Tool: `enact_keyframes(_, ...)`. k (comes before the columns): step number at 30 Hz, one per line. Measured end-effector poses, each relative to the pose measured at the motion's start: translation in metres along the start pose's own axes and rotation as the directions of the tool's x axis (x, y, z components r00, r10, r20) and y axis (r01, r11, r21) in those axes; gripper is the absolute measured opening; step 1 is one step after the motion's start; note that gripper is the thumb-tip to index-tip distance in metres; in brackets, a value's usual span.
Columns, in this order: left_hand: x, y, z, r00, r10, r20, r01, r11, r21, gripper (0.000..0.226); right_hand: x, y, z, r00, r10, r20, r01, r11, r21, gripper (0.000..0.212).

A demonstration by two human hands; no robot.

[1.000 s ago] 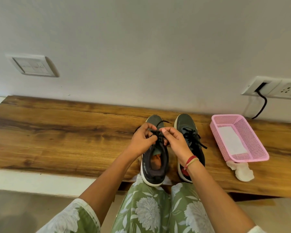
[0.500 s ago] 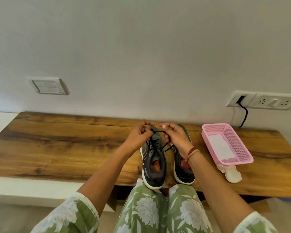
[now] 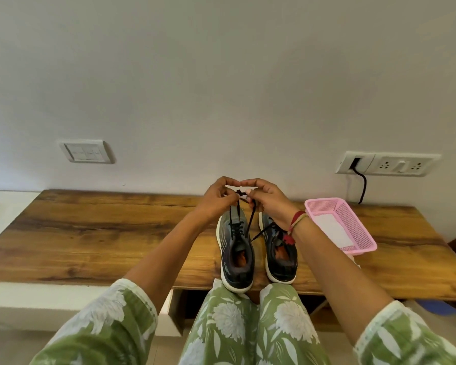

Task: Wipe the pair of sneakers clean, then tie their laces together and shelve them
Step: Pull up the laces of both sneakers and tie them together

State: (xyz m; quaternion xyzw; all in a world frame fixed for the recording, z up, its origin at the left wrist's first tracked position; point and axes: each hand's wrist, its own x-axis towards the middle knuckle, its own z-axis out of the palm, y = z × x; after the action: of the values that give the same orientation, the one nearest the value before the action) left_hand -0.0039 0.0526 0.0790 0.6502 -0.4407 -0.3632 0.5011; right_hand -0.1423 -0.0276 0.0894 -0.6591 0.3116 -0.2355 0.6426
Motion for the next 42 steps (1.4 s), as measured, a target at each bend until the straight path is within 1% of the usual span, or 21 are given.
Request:
enact_keyframes(4, -0.005, 0.005, -0.008, 1.0, -0.013, -0.014, 0.013, 1.0, -0.011, 0.02, -0.007, -0.004, -0.007, 1.0, -0.008, -0.011, 0.009, 0.998, 0.064, 0.025)
enact_keyframes(7, -0.007, 0.017, -0.008, 0.999, 0.033, 0.013, -0.033, 0.999, -0.004, 0.018, -0.009, -0.012, -0.008, 0.999, -0.043, 0.015, 0.042, 0.996, 0.078, 0.026)
enact_keyframes(10, -0.007, 0.028, -0.007, 0.997, 0.077, 0.005, -0.077, 0.997, -0.019, 0.014, -0.008, -0.021, -0.008, 0.996, -0.085, 0.009, 0.084, 0.993, 0.085, 0.024)
enact_keyframes(13, -0.007, 0.034, -0.007, 0.995, 0.099, 0.006, -0.098, 0.993, -0.069, 0.013, -0.009, -0.029, -0.01, 0.992, -0.124, -0.005, 0.124, 0.988, 0.097, 0.022)
enact_keyframes(16, -0.008, 0.037, -0.006, 0.993, 0.118, 0.002, -0.117, 0.987, -0.112, 0.017, -0.01, -0.034, -0.009, 0.99, -0.139, -0.007, 0.139, 0.987, 0.082, 0.022)
enact_keyframes(18, -0.008, 0.039, -0.005, 0.993, 0.114, -0.037, -0.119, 0.974, -0.192, 0.019, -0.01, -0.035, -0.009, 0.99, -0.138, -0.01, 0.138, 0.984, 0.115, 0.021)
enact_keyframes(19, -0.008, 0.039, -0.005, 0.992, 0.09, -0.088, -0.112, 0.954, -0.279, 0.02, -0.01, -0.034, -0.009, 0.992, -0.129, -0.012, 0.13, 0.978, 0.166, 0.019)
enact_keyframes(21, -0.009, 0.038, -0.009, 0.977, 0.01, -0.211, -0.112, 0.872, -0.476, 0.02, -0.01, -0.032, -0.013, 0.994, -0.101, -0.028, 0.105, 0.945, 0.31, 0.018)
enact_keyframes(22, -0.01, 0.036, -0.011, 0.969, -0.02, -0.247, -0.118, 0.842, -0.527, 0.018, -0.01, -0.03, -0.016, 0.995, -0.087, -0.039, 0.095, 0.929, 0.358, 0.017)
enact_keyframes(23, -0.011, 0.033, -0.012, 0.966, -0.035, -0.257, -0.113, 0.834, -0.539, 0.016, -0.01, -0.028, -0.018, 0.996, -0.075, -0.049, 0.087, 0.923, 0.374, 0.017)
enact_keyframes(25, -0.014, 0.029, -0.011, 0.972, -0.033, -0.233, -0.094, 0.852, -0.515, 0.018, -0.011, -0.025, -0.019, 0.996, -0.068, -0.057, 0.084, 0.927, 0.366, 0.017)
enact_keyframes(28, -0.014, 0.039, -0.005, 0.982, 0.02, -0.187, -0.108, 0.873, -0.476, 0.034, -0.011, -0.032, -0.01, 0.993, -0.099, -0.061, 0.114, 0.927, 0.358, 0.02)
enact_keyframes(29, -0.013, 0.046, -0.002, 0.982, 0.039, -0.185, -0.123, 0.875, -0.467, 0.036, -0.011, -0.037, -0.007, 0.991, -0.12, -0.065, 0.135, 0.919, 0.369, 0.021)
enact_keyframes(31, -0.011, 0.059, 0.0, 0.975, 0.074, -0.21, -0.164, 0.876, -0.453, 0.03, -0.01, -0.049, -0.003, 0.981, -0.172, -0.086, 0.192, 0.895, 0.403, 0.02)
enact_keyframes(34, -0.008, 0.075, -0.002, 0.961, 0.126, -0.245, -0.221, 0.884, -0.413, 0.013, -0.011, -0.067, -0.003, 0.959, -0.248, -0.138, 0.282, 0.876, 0.39, 0.02)
enact_keyframes(35, -0.007, 0.079, -0.004, 0.958, 0.149, -0.245, -0.238, 0.889, -0.391, 0.009, -0.011, -0.072, -0.004, 0.95, -0.273, -0.155, 0.312, 0.872, 0.377, 0.019)
enact_keyframes(38, -0.005, 0.088, -0.007, 0.949, 0.203, -0.241, -0.266, 0.926, -0.267, 0.014, -0.011, -0.087, -0.006, 0.92, -0.336, -0.203, 0.386, 0.868, 0.312, 0.019)
enact_keyframes(42, -0.002, 0.097, -0.008, 0.948, 0.227, -0.224, -0.259, 0.958, -0.125, 0.018, -0.008, -0.103, -0.005, 0.869, -0.435, -0.237, 0.471, 0.873, 0.122, 0.017)
